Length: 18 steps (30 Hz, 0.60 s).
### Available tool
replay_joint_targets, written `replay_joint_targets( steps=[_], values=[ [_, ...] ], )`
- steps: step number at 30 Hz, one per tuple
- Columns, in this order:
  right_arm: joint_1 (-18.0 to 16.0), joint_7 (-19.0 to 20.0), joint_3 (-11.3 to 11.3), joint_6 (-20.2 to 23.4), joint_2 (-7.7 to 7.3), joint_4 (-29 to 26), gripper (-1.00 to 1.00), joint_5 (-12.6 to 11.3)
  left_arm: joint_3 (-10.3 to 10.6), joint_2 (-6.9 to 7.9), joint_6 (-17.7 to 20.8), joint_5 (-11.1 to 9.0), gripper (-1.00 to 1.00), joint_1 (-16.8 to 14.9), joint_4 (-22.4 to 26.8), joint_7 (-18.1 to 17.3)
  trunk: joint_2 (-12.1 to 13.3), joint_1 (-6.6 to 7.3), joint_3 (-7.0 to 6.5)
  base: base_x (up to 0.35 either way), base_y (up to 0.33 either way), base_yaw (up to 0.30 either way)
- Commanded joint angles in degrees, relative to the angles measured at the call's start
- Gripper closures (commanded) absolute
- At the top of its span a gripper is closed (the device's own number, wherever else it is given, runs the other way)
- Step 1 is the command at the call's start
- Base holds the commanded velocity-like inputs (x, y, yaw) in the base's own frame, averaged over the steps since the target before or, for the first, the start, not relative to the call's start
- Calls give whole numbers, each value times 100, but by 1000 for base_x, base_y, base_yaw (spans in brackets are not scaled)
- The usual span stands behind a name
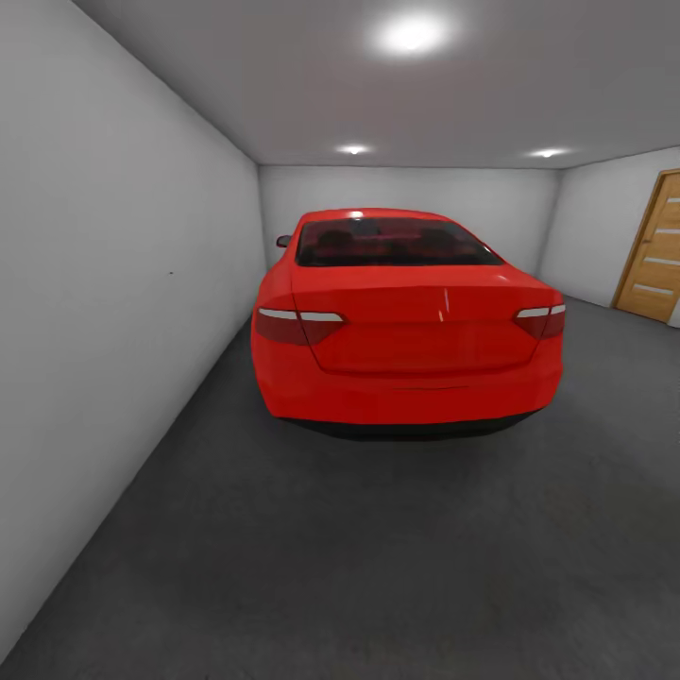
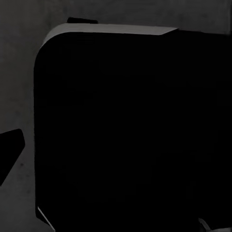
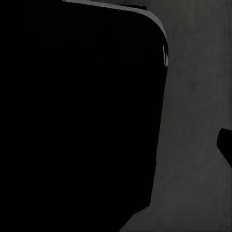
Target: Move the two storage containers from the living room to the garage. In the garage, place one container on the floor and stack the other container on top of it (either order is fine).
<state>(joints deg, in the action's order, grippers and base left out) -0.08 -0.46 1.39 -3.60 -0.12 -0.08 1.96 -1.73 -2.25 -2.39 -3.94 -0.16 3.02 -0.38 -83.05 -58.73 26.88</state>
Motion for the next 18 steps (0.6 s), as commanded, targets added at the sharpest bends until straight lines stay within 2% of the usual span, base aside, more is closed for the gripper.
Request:
replay_joint_targets(
  steps=[1,10,18],
  values=[
    [-1,-12,6,-46,1,0,-100,18,-14,-2,-19,-74,-100,-1,4,-5,-3,0,5,0,0,-53],
    [-1,-32,-21,-130,3,8,-100,-32,19,17,-38,-75,-100,-1,68,0,-3,0,5,0,0,-236],
    [-1,-33,-29,-132,3,8,-100,-45,47,145,-35,-53,-100,-1,78,18,-3,0,5,0,0,-289]
  ],
)
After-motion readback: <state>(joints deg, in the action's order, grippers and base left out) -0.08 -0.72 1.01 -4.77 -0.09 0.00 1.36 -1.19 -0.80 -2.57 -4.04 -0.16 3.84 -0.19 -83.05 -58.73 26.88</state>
